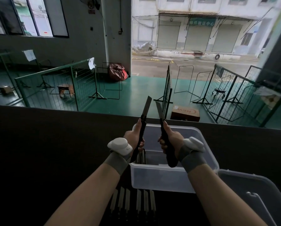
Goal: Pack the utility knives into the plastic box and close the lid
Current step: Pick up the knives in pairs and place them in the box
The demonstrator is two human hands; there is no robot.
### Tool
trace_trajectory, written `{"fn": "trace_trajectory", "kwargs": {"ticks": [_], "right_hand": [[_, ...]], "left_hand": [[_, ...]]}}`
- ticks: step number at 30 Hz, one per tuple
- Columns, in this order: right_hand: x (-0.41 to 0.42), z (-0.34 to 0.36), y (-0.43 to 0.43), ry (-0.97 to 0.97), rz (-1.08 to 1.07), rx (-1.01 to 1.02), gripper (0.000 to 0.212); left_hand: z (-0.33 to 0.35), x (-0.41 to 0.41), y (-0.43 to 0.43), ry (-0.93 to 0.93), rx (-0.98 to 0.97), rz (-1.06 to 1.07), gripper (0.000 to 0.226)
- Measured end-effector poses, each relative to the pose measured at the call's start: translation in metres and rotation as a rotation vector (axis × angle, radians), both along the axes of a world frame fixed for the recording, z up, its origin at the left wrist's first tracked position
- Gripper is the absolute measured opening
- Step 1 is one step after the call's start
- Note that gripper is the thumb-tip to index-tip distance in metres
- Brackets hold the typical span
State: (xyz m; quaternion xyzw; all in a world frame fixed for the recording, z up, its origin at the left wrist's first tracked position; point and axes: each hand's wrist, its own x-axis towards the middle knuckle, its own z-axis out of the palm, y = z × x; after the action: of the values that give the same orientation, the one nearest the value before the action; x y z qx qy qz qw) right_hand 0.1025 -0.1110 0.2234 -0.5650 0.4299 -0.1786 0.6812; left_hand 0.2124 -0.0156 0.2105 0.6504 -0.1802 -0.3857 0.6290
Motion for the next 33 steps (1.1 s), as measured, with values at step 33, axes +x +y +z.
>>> {"fn": "trace_trajectory", "kwargs": {"ticks": [33], "right_hand": [[0.005, -0.008, 0.015, -0.025, -0.046, 0.151, 0.056]], "left_hand": [[-0.001, 0.012, 0.018, 0.225, 0.054, -0.041, 0.059]]}}
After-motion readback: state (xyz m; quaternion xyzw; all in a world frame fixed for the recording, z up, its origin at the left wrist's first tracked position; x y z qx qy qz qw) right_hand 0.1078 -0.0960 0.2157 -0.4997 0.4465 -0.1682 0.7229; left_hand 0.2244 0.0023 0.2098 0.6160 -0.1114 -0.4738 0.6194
